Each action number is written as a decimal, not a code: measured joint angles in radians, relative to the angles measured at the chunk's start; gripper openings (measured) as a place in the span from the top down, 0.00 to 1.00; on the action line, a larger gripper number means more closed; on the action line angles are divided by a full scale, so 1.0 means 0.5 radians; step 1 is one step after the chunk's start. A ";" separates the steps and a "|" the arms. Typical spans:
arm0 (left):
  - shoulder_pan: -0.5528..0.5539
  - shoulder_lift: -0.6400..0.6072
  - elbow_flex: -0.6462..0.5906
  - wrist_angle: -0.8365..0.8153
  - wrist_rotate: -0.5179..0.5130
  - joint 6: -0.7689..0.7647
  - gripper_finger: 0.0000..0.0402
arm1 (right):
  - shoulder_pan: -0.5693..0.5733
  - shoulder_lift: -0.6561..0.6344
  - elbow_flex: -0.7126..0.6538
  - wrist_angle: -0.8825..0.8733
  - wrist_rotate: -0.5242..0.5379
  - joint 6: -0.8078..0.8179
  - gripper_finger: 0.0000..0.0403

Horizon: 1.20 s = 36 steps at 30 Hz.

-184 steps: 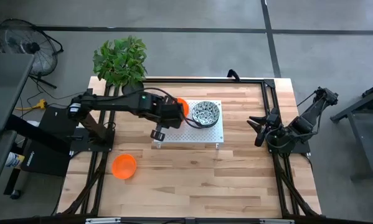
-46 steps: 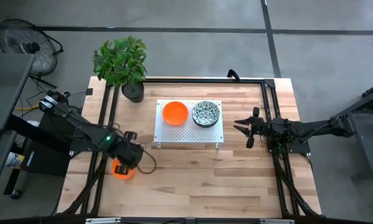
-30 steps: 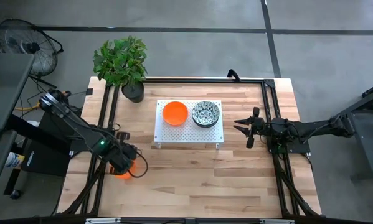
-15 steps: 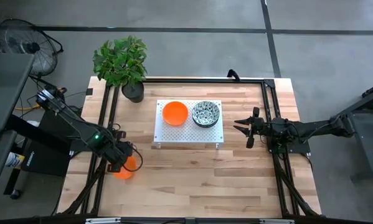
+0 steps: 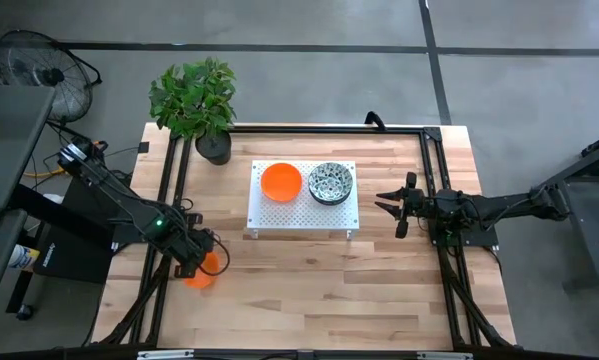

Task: Pick & Place Mini bowls
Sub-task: Stack the orange bowl on the orange bowls on the shelf

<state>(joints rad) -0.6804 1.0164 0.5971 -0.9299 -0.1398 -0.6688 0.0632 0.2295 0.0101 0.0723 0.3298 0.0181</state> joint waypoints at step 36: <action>0.000 0.203 -0.010 -0.011 0.002 -0.193 0.76 | 0.000 0.000 0.000 0.000 0.000 0.000 0.77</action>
<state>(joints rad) -0.6804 1.1179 0.5919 -0.9351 -0.1390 -0.7655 0.0635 0.2295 0.0101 0.0723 0.3298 0.0181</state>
